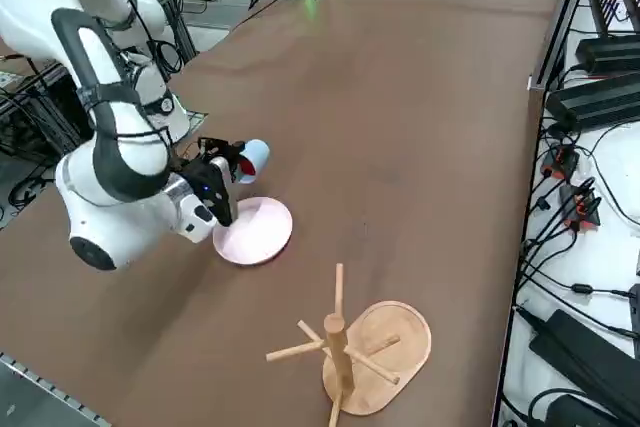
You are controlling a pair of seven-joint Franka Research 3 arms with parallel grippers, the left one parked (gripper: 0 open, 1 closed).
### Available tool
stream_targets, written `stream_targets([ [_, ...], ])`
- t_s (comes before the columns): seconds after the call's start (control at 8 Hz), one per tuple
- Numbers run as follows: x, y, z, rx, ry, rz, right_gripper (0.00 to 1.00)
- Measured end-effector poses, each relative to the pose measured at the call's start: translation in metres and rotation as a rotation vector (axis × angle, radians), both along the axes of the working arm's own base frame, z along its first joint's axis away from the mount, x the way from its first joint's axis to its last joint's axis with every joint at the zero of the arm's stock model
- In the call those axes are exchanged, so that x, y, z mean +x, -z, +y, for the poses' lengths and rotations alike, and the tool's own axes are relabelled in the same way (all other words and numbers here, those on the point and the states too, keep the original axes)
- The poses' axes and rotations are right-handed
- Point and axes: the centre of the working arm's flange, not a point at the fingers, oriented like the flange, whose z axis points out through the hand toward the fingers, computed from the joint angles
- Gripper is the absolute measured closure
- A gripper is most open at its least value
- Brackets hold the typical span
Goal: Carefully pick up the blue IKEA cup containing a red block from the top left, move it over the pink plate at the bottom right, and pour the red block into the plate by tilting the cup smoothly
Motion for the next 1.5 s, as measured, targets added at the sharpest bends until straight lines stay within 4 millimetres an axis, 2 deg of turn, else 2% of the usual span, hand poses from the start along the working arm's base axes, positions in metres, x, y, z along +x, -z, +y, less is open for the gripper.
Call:
stream_targets([
  [0.38, -0.003, 0.014, -0.019, 0.052, -0.007, -0.068, 0.98],
  [0.75, 0.001, 0.037, -0.017, 0.141, -0.024, -0.128, 0.98],
  [1.12, 0.003, 0.039, -0.013, 0.229, -0.038, -0.161, 0.98],
  [1.5, -0.002, 0.046, -0.025, 0.264, -0.037, -0.186, 0.98],
])
